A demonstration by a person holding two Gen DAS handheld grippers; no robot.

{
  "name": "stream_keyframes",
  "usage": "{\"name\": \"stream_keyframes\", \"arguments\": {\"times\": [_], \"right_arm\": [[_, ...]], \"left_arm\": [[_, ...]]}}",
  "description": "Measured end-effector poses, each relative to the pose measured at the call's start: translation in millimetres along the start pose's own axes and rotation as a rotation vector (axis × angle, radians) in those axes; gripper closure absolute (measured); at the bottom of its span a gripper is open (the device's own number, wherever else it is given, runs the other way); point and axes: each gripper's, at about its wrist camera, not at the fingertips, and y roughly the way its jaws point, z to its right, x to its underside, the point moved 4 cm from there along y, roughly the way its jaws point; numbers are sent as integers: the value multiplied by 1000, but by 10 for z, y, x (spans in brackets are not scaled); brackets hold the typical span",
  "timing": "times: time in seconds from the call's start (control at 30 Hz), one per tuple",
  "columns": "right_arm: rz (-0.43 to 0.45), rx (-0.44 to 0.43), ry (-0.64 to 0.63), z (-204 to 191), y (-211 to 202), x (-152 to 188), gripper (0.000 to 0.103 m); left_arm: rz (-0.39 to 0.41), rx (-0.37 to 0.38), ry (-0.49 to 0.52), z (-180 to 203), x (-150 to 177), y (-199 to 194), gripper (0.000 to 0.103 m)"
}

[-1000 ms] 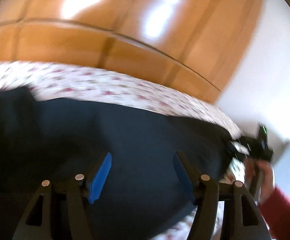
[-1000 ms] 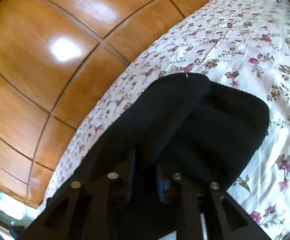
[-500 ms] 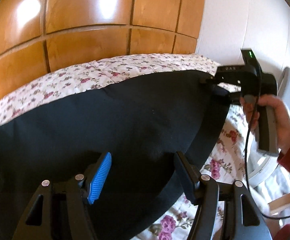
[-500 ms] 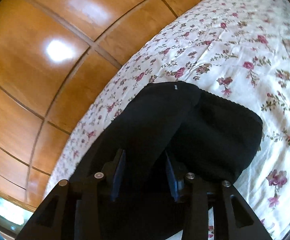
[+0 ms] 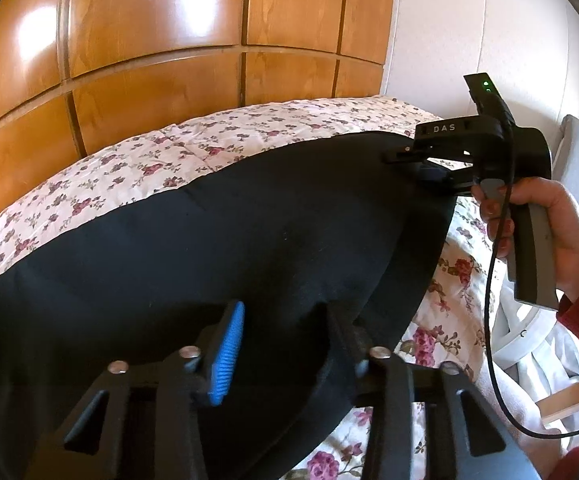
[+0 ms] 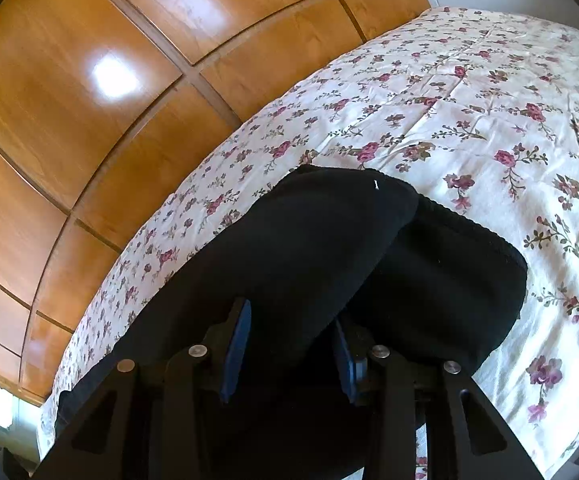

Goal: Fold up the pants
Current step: 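Press the folded trousers flat with the right gripper while the left gripper holds the bundle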

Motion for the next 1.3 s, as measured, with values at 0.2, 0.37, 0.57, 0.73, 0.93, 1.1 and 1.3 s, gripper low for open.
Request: {"name": "stream_keyframes", "arguments": {"times": [0.2, 0.37, 0.57, 0.73, 0.93, 1.1, 1.3], "right_arm": [[-7, -2, -2, -3, 8, -18, 63], [-12, -15, 21, 12, -1, -20, 63], [-10, -32, 56, 55, -33, -63, 63], [-2, -77, 116, 159, -55, -106, 64], [0, -88, 128, 162, -54, -102, 65], [-2, -86, 127, 163, -46, -100, 65], [13, -84, 104, 164, -3, -96, 92]], "left_arm": [[8, 33, 22, 49, 16, -58, 73], [4, 72, 23, 83, 35, -95, 56], [-22, 58, 68, 85, 82, -53, 55], [-30, 69, 85, 91, 83, -60, 53], [15, 117, 37, 94, -23, -158, 41], [-64, 4, 133, 82, 38, 89, 47], [-20, -3, 86, 16, -23, 36, 87]]}}
